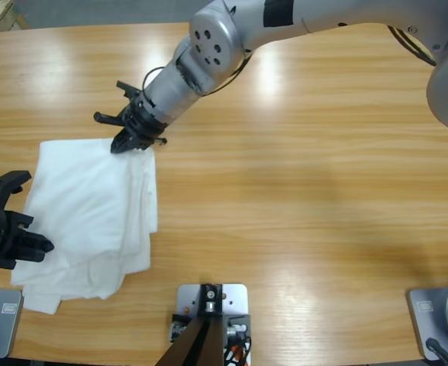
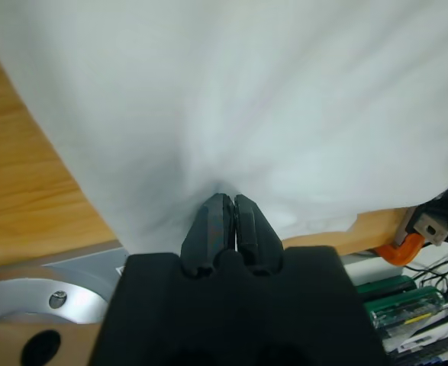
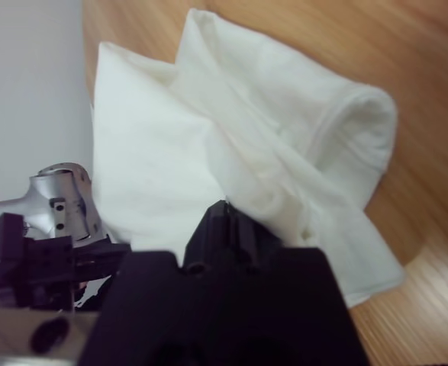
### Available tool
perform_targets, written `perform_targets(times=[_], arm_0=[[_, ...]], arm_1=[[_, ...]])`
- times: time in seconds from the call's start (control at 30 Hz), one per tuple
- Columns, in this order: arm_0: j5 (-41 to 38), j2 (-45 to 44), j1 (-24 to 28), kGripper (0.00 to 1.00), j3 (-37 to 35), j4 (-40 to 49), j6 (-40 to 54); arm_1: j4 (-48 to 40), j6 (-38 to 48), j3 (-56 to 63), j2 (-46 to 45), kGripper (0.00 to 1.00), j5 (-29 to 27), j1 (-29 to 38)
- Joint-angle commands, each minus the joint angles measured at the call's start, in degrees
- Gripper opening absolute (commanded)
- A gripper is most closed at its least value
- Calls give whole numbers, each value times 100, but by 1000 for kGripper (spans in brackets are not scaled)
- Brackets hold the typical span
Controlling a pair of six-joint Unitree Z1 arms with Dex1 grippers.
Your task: Fold clothes
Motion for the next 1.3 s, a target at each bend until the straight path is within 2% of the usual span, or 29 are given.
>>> perform_targets(times=[0.03,0.13,0.23,0.33,0.4,0.47,0.53,0.6,0.73,1.03,1.3], arm_0=[[-190,372,-551,0,233,-136,-579],[-204,76,-901,0,277,-97,-881],[-138,-507,-954,0,103,191,-1004],[458,-1363,-915,0,-248,423,-955],[878,-1743,-695,0,-294,421,-786],[1163,-1734,-389,0,-252,365,-262],[1179,-1587,124,0,-143,43,325],[1140,-1432,548,0,-65,-312,536],[1066,-1152,1071,0,276,-988,476],[917,-681,1121,0,662,-1672,476],[757,-435,1217,0,596,-1823,538]], arm_1=[[-77,35,14,443,0,106,-188],[-98,-50,-65,292,0,350,-359],[-77,-238,-18,-206,0,338,-494],[-93,-431,388,-1016,0,459,-526],[-434,-493,1218,-1529,0,526,-353],[-1114,-486,2406,-1904,0,556,-128],[-2120,-292,3674,-2183,0,557,141],[-2823,-51,4282,-2301,0,564,466],[-3306,328,4235,-2083,0,538,949],[-3517,629,3936,-1445,0,499,1107],[-3582,857,3394,-754,0,476,1111]])
